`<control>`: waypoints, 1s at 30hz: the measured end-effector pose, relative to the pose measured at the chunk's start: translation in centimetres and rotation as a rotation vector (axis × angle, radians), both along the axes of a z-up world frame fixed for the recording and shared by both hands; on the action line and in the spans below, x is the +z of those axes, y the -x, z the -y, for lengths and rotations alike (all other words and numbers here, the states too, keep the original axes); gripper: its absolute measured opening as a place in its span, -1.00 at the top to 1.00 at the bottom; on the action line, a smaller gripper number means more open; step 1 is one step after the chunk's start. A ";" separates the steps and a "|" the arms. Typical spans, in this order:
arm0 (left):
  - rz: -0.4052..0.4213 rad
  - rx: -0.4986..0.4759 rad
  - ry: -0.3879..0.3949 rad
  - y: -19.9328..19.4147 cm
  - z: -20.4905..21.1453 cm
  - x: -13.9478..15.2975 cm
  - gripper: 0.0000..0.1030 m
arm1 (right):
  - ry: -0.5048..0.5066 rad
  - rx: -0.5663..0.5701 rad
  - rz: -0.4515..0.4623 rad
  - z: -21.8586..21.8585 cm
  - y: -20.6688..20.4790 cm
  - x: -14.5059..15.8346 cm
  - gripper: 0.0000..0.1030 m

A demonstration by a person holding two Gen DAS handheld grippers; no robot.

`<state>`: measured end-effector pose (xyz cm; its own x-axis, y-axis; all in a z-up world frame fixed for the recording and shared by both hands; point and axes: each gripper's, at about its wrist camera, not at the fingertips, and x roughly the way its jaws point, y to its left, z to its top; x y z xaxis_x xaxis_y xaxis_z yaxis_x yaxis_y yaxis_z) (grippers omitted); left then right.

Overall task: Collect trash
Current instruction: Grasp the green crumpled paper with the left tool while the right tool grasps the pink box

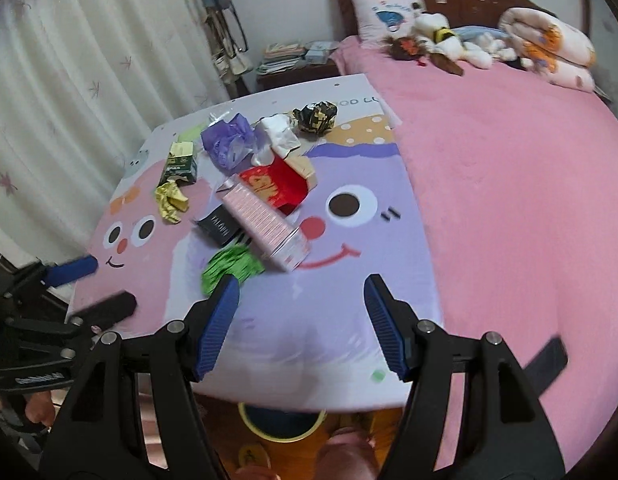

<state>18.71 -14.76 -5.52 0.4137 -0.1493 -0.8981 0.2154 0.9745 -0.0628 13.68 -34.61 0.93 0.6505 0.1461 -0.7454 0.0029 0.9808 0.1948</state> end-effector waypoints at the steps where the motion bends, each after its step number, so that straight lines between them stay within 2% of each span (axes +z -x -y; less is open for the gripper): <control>1: -0.024 0.018 -0.001 -0.5 0.1 -1.0 -0.57 | -0.006 0.013 -0.009 0.6 -0.9 -0.3 -0.21; 5: -0.099 0.092 -0.012 -2.8 1.1 -4.8 -0.55 | -0.015 0.081 -0.036 2.2 -3.3 -1.6 -0.21; 10: -0.153 0.130 -0.029 -4.8 2.0 -7.6 -0.49 | -0.021 0.157 -0.070 2.4 -5.3 -3.4 -0.21; 15: -0.171 0.142 -0.031 -6.6 2.8 -9.1 -0.38 | -0.020 0.224 -0.090 1.3 -6.8 -4.5 -0.21; 19: -0.202 0.155 -0.028 -7.7 3.2 -10.3 -0.14 | -0.011 0.280 -0.101 0.2 -7.8 -5.2 -0.21; 22: -0.222 0.166 -0.021 -8.3 3.1 -11.1 0.13 | -0.007 0.324 -0.103 -0.7 -8.7 -5.6 -0.21; 26: -0.216 0.171 -0.016 -8.4 2.9 -11.2 0.27 | 0.000 0.368 -0.107 -1.8 -9.7 -6.0 -0.21; 30: -0.196 0.200 -0.029 -8.0 2.4 -10.6 0.30 | 0.006 0.403 -0.114 -3.0 -10.8 -6.5 -0.21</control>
<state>26.69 -17.13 -16.13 0.2504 -0.0553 -0.9666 0.0046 0.9984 -0.0559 24.52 -31.61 -5.56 0.4557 0.3675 -0.8108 -0.3605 0.9090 0.2094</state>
